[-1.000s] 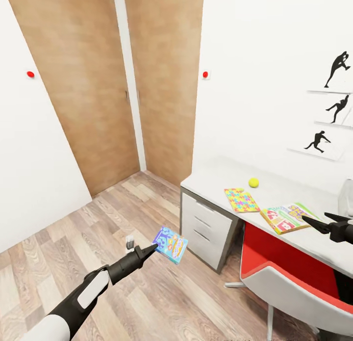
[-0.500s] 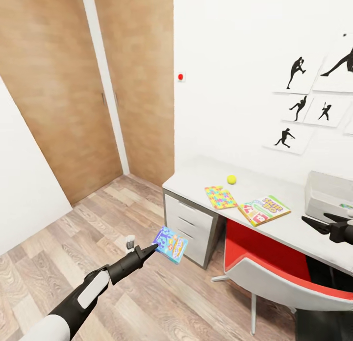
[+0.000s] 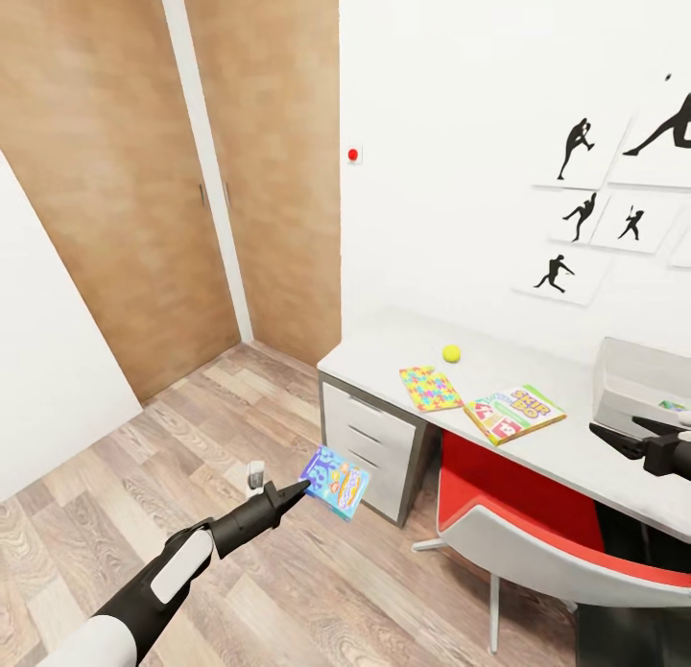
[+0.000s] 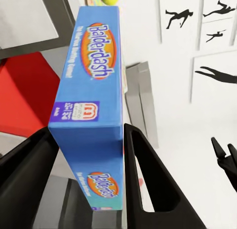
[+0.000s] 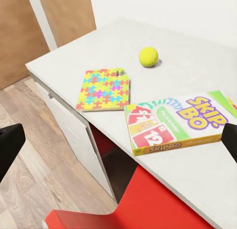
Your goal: Put all the toys in the child's room - the three board games (two on the bed and one on the table), the two jigsaw puzzles on the table, and the tennis ball on the table - inside the toy box on the table in the child's room.
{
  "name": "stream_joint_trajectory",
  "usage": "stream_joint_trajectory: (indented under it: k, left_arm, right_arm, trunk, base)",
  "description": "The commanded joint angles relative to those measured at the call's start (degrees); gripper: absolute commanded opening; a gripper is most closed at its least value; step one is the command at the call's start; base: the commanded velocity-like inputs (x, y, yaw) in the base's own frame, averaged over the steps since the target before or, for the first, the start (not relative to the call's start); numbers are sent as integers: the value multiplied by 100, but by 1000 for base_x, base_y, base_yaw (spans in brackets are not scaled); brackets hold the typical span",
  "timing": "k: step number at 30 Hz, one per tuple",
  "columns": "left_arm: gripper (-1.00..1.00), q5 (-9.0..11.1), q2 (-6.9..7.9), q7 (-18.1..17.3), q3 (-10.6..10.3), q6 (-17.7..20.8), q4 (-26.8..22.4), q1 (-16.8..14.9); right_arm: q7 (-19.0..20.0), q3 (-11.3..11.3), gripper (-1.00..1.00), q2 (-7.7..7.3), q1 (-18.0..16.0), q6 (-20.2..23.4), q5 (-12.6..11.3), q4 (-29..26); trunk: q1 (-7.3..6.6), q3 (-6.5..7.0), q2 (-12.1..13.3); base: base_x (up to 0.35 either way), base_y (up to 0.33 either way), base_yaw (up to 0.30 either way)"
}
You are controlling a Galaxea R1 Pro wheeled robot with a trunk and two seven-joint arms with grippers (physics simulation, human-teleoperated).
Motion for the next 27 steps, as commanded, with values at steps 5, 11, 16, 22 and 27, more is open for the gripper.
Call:
stream_joint_trajectory:
  k: [5, 11, 16, 22, 27]
  left_arm:
    - [-100, 51, 8, 5, -31, 40, 2, -6]
    - [-100, 49, 9, 30, -36, 41, 3, -6]
    - [-100, 56, 17, 34, -32, 12, -4, 0]
    - [-100, 51, 12, 40, -37, -18, -6, 1]
    - [-100, 49, 11, 41, -37, -21, -6, 0]
  right_arm:
    - [50, -7, 100, 1, -9, 47, 44, -7]
    - [50, -6, 100, 1, -9, 47, 44, -7]
    - [50, -7, 100, 1, -9, 47, 44, -7]
    - [58, 6, 100, 5, -5, 48, 44, -7]
    - [56, 2, 100, 4, -10, 56, 46, -7]
  trunk:
    - [-109, 83, 196]
    - [-241, 190, 436]
    - [-351, 280, 637]
    - [-482, 388, 877]
    - [-592, 478, 1078]
  base:
    - [0, 0, 0]
    - [0, 0, 0]
    - [0, 0, 0]
    - [0, 0, -19]
    - [0, 0, -55]
